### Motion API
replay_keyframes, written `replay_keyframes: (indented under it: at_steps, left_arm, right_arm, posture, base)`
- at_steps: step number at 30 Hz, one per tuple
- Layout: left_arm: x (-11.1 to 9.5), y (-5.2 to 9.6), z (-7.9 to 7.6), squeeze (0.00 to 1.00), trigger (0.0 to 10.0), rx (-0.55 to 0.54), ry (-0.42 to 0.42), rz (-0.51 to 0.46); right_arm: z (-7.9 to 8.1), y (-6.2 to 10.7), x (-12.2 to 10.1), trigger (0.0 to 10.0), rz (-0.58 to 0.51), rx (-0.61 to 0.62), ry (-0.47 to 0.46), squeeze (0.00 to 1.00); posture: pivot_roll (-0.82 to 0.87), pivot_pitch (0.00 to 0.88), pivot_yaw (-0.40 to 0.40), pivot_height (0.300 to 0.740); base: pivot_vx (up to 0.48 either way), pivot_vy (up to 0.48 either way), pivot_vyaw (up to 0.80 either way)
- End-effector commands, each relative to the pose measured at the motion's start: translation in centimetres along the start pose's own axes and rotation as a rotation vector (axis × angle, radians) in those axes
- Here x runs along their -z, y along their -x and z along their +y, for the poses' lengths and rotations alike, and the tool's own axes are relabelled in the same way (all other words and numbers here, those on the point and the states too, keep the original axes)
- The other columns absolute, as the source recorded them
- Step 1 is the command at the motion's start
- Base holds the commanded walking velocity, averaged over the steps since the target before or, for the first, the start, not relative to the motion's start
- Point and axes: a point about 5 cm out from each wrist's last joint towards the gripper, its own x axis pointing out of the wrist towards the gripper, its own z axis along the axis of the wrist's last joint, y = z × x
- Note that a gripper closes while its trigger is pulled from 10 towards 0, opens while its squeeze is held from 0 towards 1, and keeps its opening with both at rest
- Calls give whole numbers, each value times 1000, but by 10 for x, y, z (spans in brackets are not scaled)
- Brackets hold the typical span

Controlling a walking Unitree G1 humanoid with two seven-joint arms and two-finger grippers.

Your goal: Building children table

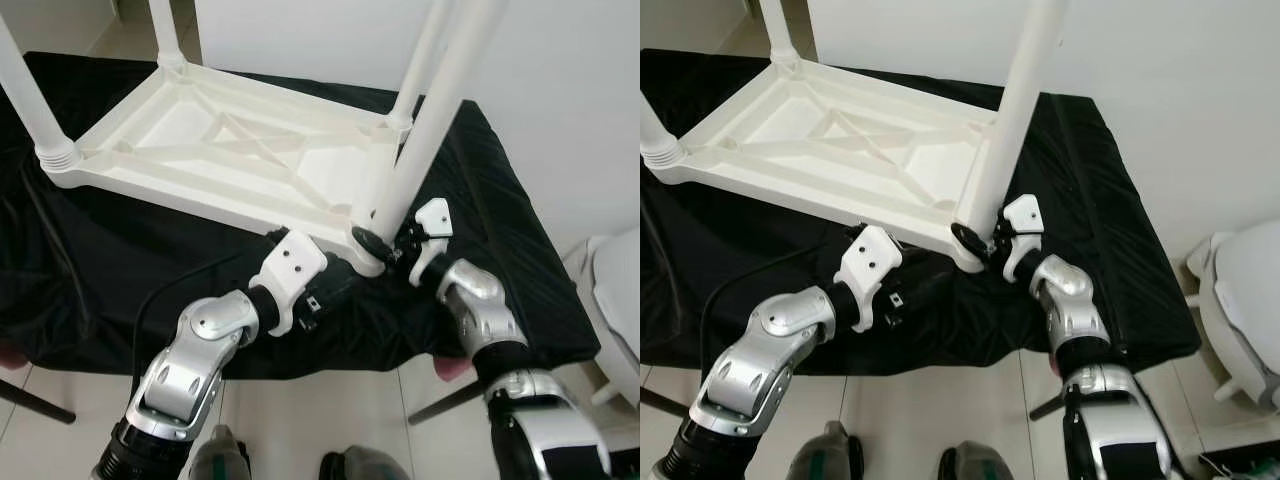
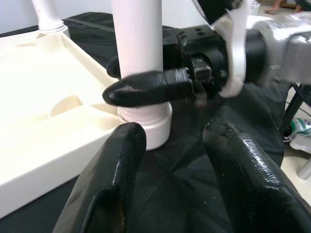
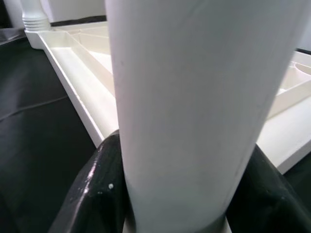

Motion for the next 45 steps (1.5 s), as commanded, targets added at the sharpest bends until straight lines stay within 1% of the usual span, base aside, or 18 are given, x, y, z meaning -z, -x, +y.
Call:
replay_keyframes:
  at_steps: [1,4,7,10,12,14,15,16,18,20,28,29,33,36,40,41,43,45]
  left_arm:
    - [-2,-1,-1,0,10000,-55,4,-8]
    - [-1,-2,-1,0,10000,-51,10,-11]
    - [-1,-2,-1,0,10000,-49,10,-12]
    - [-1,-2,0,0,10000,-44,4,-11]
    - [-1,-2,0,0,10000,-44,4,-11]
    - [-1,-2,1,0,10000,-41,1,-10]
    - [-1,-2,1,0,10000,-41,1,-10]
    - [-2,-2,0,0,10000,-40,1,-11]
    - [-2,-2,0,0,10000,-40,1,-11]
    - [-1,-2,0,0,10000,-40,1,-10]
    - [-1,-3,0,0,10000,-39,-2,-11]
    - [-1,-3,0,0,10000,-39,-3,-12]
    - [-1,-3,0,0,10000,-39,-3,-12]
    - [-1,-2,0,0,10000,-41,-4,-11]
    - [-1,-2,0,0,10000,-43,-4,-12]
    - [-2,-2,1,0,10000,-43,-4,-12]
    - [-2,-2,1,0,10000,-45,-4,-13]
    - [-2,-2,2,0,10000,-46,-2,-14]
  right_arm:
    - [6,4,8,10000,46,52,-32,0]
    - [9,7,6,10000,51,201,-19,0]
    - [9,7,5,10000,44,251,-17,0]
    - [3,9,4,10000,44,487,-45,0]
    - [3,9,4,10000,44,487,-45,0]
    - [0,12,5,10000,45,642,-46,0]
    - [0,12,5,10000,45,642,-46,0]
    - [2,15,7,10000,51,702,-49,0]
    - [2,15,7,10000,51,702,-49,0]
    - [11,20,9,10000,85,774,-44,0]
    - [18,14,5,10000,86,749,-42,0]
    - [19,13,4,10000,79,746,-43,1000]
    - [20,11,3,10000,62,713,-54,1000]
    - [15,9,-3,10000,-4,542,-110,1000]
    - [8,11,-6,10000,-14,490,-105,1000]
    - [2,12,-8,10000,-16,430,-84,0]
    - [-4,12,-10,10000,-10,367,-65,0]
    - [-11,12,-12,10000,0,250,-27,0]
  posture:
    - [-16,13,-95,740]
    - [-27,11,-96,740]
    - [-32,8,-95,740]
    - [-34,2,-95,740]
    - [-34,2,-95,740]
    - [-33,1,-95,740]
    - [-33,1,-95,740]
    - [-30,0,-96,740]
    - [-30,0,-96,740]
    - [-27,0,-99,740]
    - [-25,0,-102,740]
    - [-25,0,-102,740]
    - [-23,0,-104,740]
    - [-24,0,-102,740]
    - [-24,0,-98,740]
    - [-24,0,-98,740]
    - [-27,0,-92,740]
    - [-28,0,-86,740]
  base:
    - [0,0,0]
    - [0,0,0]
    - [0,0,0]
    - [0,0,0]
    - [0,0,0]
    - [0,0,0]
    - [0,0,0]
    - [0,0,0]
    - [0,0,0]
    - [0,0,0]
    - [0,0,0]
    - [0,0,0]
    - [0,0,0]
    - [0,0,0]
    - [0,0,0]
    - [0,0,0]
    - [0,0,0]
    - [0,0,0]
